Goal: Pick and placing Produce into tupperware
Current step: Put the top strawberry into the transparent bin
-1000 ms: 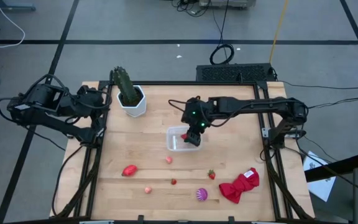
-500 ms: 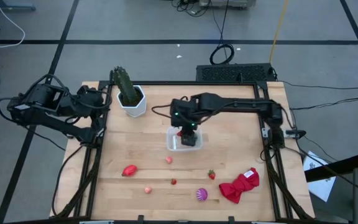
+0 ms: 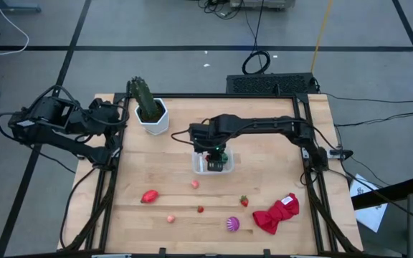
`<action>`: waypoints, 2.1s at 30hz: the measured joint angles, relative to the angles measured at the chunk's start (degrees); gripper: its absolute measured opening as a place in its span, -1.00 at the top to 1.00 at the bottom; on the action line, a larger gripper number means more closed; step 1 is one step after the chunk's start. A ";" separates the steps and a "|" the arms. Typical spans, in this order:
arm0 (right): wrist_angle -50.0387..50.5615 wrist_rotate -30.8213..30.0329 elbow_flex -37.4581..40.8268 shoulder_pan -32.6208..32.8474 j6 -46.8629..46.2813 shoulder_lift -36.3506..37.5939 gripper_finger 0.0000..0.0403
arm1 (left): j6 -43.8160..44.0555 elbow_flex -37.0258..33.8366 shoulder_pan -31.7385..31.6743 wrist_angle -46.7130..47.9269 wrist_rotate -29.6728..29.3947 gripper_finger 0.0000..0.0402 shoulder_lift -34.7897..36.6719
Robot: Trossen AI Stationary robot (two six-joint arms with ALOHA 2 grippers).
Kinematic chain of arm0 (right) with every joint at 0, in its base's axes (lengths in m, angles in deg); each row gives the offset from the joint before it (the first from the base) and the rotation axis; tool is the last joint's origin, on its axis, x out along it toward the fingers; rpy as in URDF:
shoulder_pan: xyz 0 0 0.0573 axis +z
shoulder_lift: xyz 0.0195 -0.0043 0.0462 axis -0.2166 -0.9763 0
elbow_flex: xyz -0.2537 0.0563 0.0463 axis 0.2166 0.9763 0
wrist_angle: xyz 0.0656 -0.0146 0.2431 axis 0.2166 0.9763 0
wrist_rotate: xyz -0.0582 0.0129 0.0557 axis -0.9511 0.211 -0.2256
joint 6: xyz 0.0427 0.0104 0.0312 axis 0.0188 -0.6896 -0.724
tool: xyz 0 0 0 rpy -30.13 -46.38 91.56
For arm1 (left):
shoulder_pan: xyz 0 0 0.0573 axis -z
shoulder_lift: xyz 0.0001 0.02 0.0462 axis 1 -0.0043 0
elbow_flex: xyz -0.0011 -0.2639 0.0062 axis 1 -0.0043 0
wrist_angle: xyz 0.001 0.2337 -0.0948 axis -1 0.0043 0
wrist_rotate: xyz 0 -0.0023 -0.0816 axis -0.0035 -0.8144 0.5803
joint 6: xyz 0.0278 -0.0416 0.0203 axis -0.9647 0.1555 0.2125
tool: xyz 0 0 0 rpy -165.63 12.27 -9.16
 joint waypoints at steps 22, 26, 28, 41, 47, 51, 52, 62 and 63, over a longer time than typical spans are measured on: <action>-0.15 -0.22 4.97 -0.85 -2.17 -1.03 0.27 | -0.35 0.00 -0.01 0.02 -0.45 0.75 0.00; -0.21 -0.18 6.30 -0.85 -2.20 -1.05 0.26 | -0.33 0.00 0.00 0.02 -0.45 0.75 0.00; -0.23 -0.13 6.92 -0.85 -2.20 -1.05 0.26 | -0.30 0.00 -0.02 0.02 -0.45 0.75 0.00; -1.23 -0.15 8.96 -0.85 -2.17 -1.05 0.25 | -0.26 0.00 -0.01 0.02 -0.32 0.75 0.00; -3.41 -0.13 8.96 -0.85 -3.86 -1.05 0.25 | -0.24 0.00 -0.02 0.01 -0.02 0.75 0.02; -3.93 -0.14 8.96 -0.85 -3.90 -1.05 0.25 | -0.25 0.00 -0.01 0.02 -0.02 0.75 0.00; -4.23 -0.14 8.96 -0.84 -3.90 -1.05 0.25 | -0.26 0.00 0.00 0.02 -0.02 0.75 0.00; -6.70 -0.13 8.96 -0.84 -3.44 -1.05 0.25 | -0.24 0.00 -0.02 0.02 -0.02 0.75 0.00; -6.97 -0.13 8.96 -0.85 -3.37 -1.05 0.25 | -0.25 0.00 -0.01 0.01 -0.02 0.75 0.00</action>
